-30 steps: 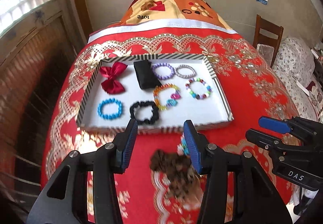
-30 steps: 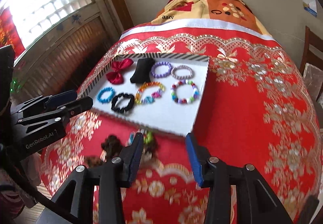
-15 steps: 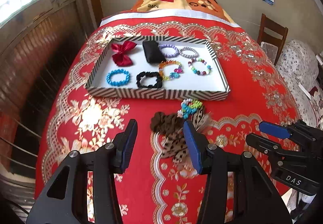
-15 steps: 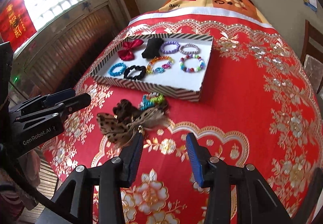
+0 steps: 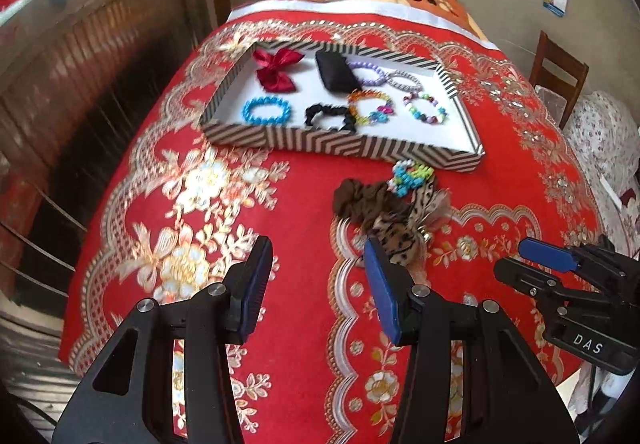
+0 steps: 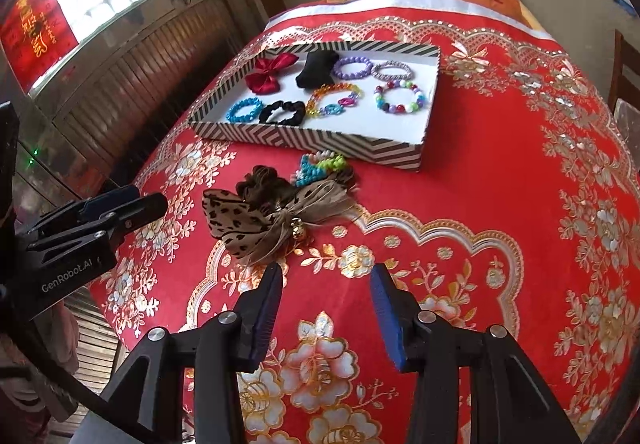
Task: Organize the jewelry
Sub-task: 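Grasp the leopard-print bow scrunchie with right tool while left tool grasps beaded charm cluster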
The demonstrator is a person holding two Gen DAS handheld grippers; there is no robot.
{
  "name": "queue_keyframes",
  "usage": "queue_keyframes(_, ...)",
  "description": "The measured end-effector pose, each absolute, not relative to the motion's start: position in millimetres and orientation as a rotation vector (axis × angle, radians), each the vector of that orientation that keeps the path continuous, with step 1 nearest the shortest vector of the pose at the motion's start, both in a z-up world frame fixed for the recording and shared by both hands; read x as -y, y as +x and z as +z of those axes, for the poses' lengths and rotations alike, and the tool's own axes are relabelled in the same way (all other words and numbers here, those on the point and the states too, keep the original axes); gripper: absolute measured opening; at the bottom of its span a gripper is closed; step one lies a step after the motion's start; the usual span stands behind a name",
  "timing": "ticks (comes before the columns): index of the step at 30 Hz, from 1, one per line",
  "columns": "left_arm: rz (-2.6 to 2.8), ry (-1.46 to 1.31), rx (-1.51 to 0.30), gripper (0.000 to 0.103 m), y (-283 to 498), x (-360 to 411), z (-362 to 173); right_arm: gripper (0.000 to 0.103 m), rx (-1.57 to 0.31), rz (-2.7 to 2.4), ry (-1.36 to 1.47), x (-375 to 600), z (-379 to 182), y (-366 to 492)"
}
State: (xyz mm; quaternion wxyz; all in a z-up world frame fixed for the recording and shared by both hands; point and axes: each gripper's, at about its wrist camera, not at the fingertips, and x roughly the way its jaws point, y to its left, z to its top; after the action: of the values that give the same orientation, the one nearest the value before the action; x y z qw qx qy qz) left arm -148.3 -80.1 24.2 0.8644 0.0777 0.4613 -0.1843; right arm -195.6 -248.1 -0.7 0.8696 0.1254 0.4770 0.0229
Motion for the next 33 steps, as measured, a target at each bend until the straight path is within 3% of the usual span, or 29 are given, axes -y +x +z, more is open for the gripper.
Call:
queue_keyframes(11, -0.344, 0.036, -1.071, 0.047, -131.8, 25.1, -8.7, 0.048, -1.010, 0.087, 0.335, 230.4, -21.0, -155.1)
queue_keyframes(21, -0.363, 0.007, -1.077, 0.049, -110.2, 21.0, -10.1, 0.048, -1.035, 0.033, 0.325, 221.7, -48.2, -105.4)
queue_keyframes(23, -0.378, 0.007, -1.076, 0.050, -104.4, 25.4, -9.2, 0.045, -1.034, 0.028, 0.266, 217.0, -48.3, -106.8)
queue_keyframes(26, -0.405, 0.014, -1.071, 0.050, -96.2, 37.4, -6.5, 0.029, -1.041, 0.038, 0.217, 219.2, -47.9, -114.3)
queue_keyframes(29, -0.450, 0.009, -1.075, 0.051, -88.8, 53.3, -4.1, 0.026, -1.047, 0.023, 0.179, 232.3, -44.1, -129.7)
queue_keyframes(33, -0.518, 0.011, -1.080, 0.061, -83.1, 82.3, -3.2, 0.026, -1.069, -0.011, 0.179, 259.2, -42.2, -154.4)
